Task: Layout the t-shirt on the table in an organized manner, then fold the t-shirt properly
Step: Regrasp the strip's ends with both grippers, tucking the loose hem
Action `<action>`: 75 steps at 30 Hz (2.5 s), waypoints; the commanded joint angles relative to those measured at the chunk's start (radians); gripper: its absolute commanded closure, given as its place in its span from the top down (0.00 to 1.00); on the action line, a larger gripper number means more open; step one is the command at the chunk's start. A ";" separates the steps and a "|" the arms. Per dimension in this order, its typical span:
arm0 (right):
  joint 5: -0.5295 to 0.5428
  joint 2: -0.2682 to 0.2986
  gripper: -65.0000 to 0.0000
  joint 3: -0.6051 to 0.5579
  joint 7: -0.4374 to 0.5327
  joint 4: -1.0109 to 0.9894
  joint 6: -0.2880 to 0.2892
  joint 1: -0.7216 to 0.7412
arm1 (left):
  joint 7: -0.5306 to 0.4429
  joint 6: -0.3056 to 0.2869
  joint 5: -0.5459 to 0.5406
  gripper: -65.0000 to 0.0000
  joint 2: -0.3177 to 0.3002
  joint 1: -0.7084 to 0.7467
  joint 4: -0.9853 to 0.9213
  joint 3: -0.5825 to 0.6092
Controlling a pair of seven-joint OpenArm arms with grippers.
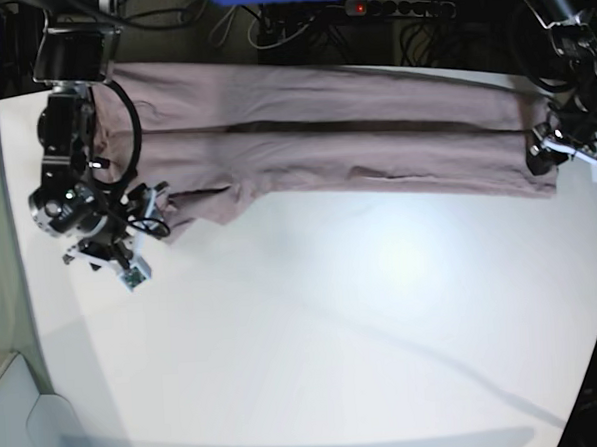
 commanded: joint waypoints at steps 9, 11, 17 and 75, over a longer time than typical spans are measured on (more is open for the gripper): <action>0.006 0.001 0.55 0.000 0.085 -0.130 -0.004 0.060 | 0.070 0.020 0.055 0.43 0.009 0.010 -0.005 0.009; 0.006 0.001 0.54 0.000 0.091 -0.150 -0.004 0.060 | 0.070 0.020 0.055 0.43 0.009 0.010 -0.005 0.005; 0.006 0.001 0.28 0.000 0.100 -0.202 -0.004 0.095 | 0.070 0.020 0.055 0.43 0.009 0.010 -0.005 0.005; 0.008 -0.135 0.00 0.239 0.003 0.472 -0.004 -0.616 | 0.070 0.020 0.057 0.43 0.021 0.010 -0.005 0.010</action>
